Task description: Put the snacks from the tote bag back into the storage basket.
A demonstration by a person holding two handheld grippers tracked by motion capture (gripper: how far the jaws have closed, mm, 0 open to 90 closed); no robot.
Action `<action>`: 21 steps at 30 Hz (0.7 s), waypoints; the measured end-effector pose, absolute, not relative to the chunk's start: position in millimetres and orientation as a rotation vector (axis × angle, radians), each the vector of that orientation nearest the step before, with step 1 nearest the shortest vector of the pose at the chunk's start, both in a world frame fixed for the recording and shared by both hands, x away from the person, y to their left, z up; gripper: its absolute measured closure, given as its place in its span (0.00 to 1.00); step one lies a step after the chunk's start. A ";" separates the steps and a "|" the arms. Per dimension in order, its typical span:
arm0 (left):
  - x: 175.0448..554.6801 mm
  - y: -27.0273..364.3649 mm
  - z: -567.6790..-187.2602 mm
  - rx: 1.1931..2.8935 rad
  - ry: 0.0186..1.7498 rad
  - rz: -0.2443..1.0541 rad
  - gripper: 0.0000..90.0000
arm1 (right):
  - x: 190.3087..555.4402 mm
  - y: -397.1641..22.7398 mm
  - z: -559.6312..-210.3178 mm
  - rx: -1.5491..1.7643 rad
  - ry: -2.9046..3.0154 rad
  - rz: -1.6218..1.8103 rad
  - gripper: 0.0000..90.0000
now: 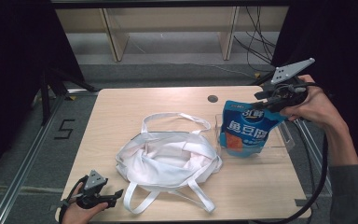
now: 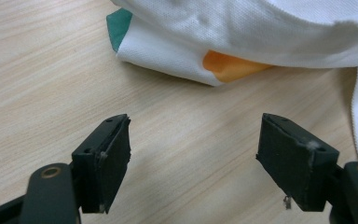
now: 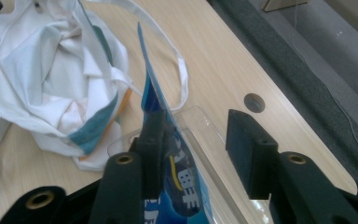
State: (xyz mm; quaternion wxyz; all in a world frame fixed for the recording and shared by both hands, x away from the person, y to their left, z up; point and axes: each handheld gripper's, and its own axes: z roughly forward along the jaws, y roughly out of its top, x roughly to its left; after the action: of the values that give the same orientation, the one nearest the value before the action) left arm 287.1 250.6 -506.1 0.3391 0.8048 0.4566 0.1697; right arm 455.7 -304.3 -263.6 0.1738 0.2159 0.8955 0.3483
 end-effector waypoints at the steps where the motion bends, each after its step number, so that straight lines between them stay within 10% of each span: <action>1: 287.5 253.7 -503.5 2.144 1.164 0.424 0.27 | 454.1 -304.7 -263.9 0.634 2.539 0.994 0.64; 21: 287.5 253.7 -504.3 2.136 1.160 0.443 0.27 | 430.6 -320.5 -271.7 0.886 2.313 1.014 0.44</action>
State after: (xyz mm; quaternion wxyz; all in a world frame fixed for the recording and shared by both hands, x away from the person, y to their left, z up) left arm 287.5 253.7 -504.3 0.3294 0.8163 0.4433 0.1692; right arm 430.6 -320.5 -271.7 0.2304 0.3222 0.8410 0.3685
